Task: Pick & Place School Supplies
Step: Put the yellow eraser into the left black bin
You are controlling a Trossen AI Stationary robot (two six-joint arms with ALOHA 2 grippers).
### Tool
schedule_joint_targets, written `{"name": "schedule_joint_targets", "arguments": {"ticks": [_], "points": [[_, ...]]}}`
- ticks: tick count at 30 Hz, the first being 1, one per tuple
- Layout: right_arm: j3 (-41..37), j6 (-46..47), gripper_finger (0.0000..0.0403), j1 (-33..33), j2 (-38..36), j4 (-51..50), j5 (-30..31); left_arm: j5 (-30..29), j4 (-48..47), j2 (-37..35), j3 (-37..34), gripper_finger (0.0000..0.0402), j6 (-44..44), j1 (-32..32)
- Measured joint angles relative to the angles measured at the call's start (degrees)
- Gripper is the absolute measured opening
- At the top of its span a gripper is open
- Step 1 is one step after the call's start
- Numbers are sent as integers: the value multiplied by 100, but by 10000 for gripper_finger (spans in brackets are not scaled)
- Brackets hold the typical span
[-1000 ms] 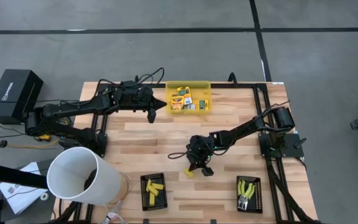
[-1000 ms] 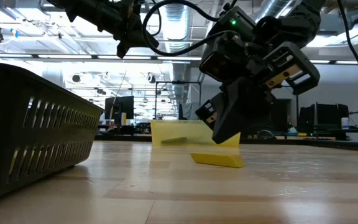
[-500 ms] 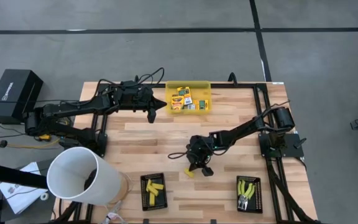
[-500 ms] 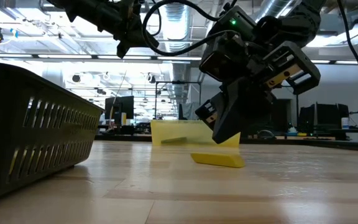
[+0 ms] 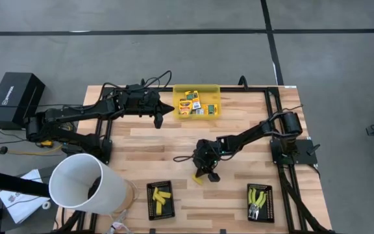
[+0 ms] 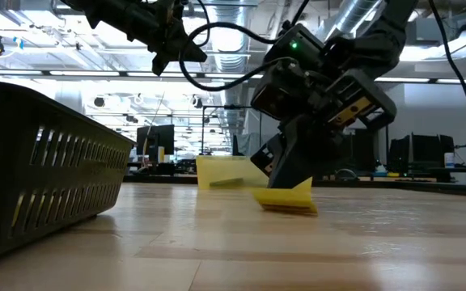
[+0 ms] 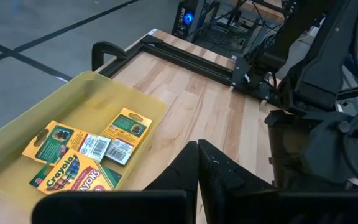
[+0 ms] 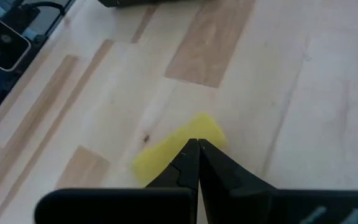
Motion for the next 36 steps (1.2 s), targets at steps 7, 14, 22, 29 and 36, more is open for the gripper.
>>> {"name": "schedule_joint_targets", "arguments": {"ticks": [7, 14, 22, 29, 36], "points": [[15, -182, 0, -17, 28, -155, -59, 0, -7, 0, 0, 0, 2, 0], [-4, -389, 0, -136, 54, -342, -100, 0, -9, -1, 0, 0, 2, 0], [0, -494, 0, -376, 49, -415, -194, 0, -15, -2, 0, 0, 4, 2], [0, -470, 0, -627, 48, -404, -126, 0, -15, -2, 0, 0, 4, 2], [-10, 553, 0, -1015, -699, -371, 59, 0, -13, -2, 0, 0, 30, 0]]}}
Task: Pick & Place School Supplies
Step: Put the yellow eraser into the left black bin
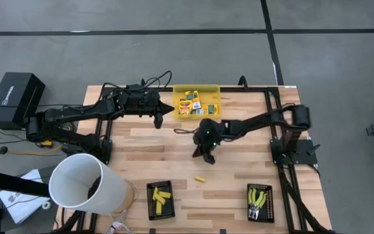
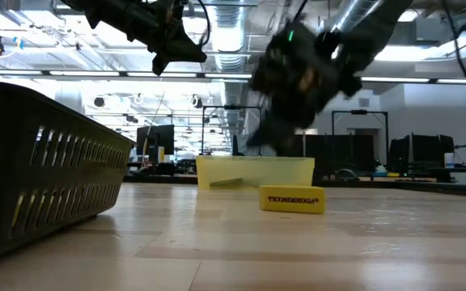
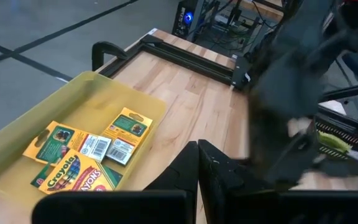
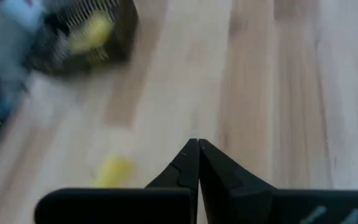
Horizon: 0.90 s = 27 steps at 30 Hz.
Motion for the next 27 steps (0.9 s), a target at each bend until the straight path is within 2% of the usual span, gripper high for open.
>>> {"name": "schedule_joint_targets", "arguments": {"ticks": [7, 12, 15, 21, 27], "points": [[10, 1068, 0, 339, -1185, -585, 1382, 19, -27, 21, 0, 0, 54, 0], [7, 1852, 11, 275, -1656, -1001, 2002, 1039, -368, 618, 7, 6, -124, -167], [7, 2041, 28, 135, -2005, -1018, 2251, 1142, -530, 1155, 6, 19, 320, -599], [3, 2184, 66, -222, -3027, -1357, 2590, 1139, -464, 2081, 400, 73, 584, -1409], [10, 2101, 90, -597, -4238, -1544, 2923, 1126, -467, 2723, 795, 141, 870, -1835]]}}
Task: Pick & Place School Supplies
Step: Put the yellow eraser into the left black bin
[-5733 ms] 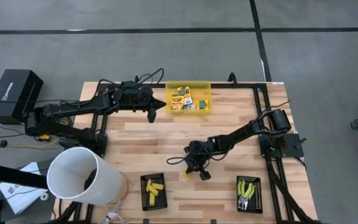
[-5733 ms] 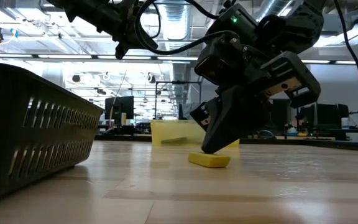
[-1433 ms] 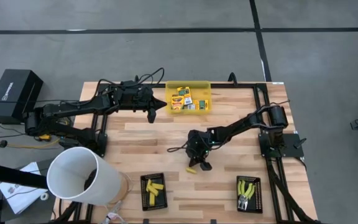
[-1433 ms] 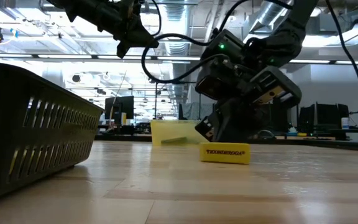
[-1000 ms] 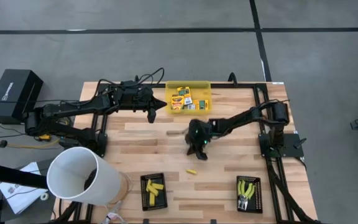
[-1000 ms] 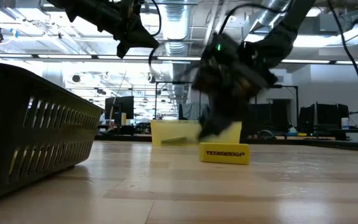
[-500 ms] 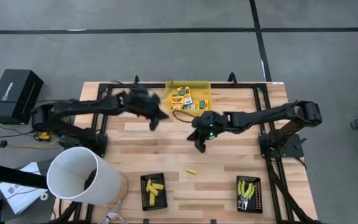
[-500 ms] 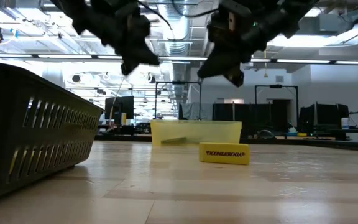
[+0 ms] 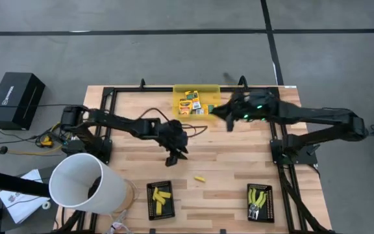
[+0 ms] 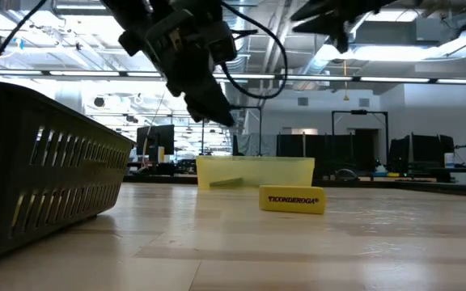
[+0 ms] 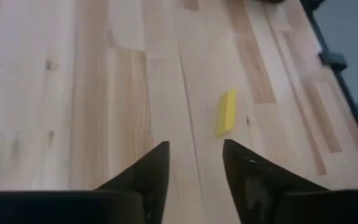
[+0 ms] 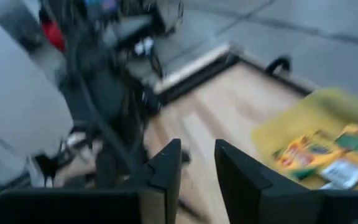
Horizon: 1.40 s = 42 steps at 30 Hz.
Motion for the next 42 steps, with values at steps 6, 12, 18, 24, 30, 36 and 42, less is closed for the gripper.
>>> {"name": "schedule_joint_targets", "arguments": {"ticks": [6, 12, 18, 24, 30, 36, 42], "points": [[2, -24, 123, -427, -826, -41, 80, -21, -7, 475, 422, 187, 587, -227], [-2, -291, 163, -509, -1120, -393, 74, 147, -1, 1000, 938, 200, 750, -359], [0, -525, 186, -470, -1099, -465, 39, 356, -39, 1455, 1195, 197, 545, -524], [2, -752, 184, -453, -1028, -407, -74, 665, -59, 1739, 1232, 196, -217, -640], [-2, -967, 176, -457, -1019, -431, -90, 547, 65, 1896, 1236, 195, -469, -776], [-2, -1038, 179, -457, -1017, -455, -92, 356, 130, 2047, 1228, 195, -600, -784], [-2, -1185, 178, -457, -1017, -507, -149, 298, 344, 2143, 1254, 195, -767, -782]]}}
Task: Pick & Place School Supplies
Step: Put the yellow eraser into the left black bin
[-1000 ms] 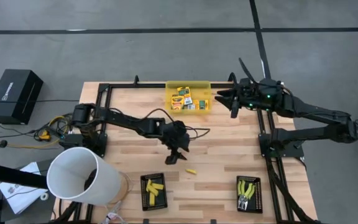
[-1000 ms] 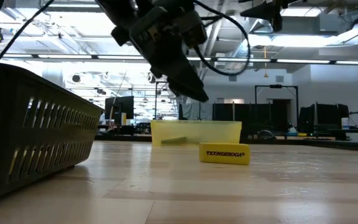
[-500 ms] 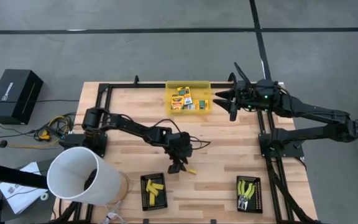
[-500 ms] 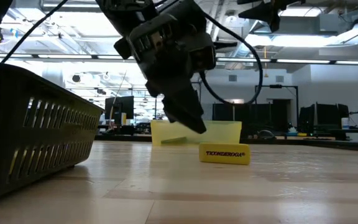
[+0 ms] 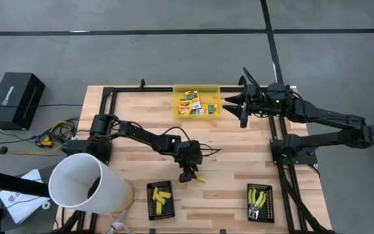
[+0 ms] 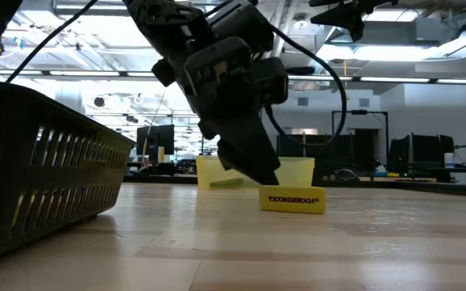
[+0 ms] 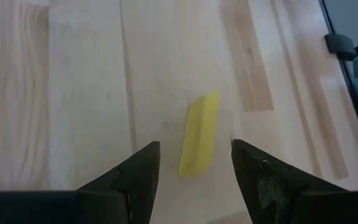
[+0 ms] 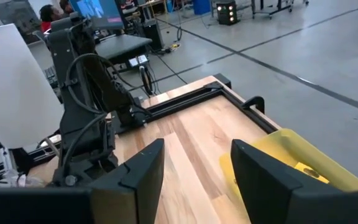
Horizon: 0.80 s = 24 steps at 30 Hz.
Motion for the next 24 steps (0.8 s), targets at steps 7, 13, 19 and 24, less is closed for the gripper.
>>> {"name": "schedule_joint_targets", "arguments": {"ticks": [7, 13, 19, 24], "points": [[0, -14, 176, 0, 0, 0, -76, -40, 54, 26, -3, 195, -118, -138], [0, -14, 176, -4, 0, 13, -75, -270, 140, 36, -3, 195, -168, -267], [0, -14, 171, -4, -2, 17, -75, -442, 247, 73, -2, 195, -169, -269], [0, -12, 173, -3, 0, 30, -75, -408, 364, 358, 90, 195, -265, -274]]}}
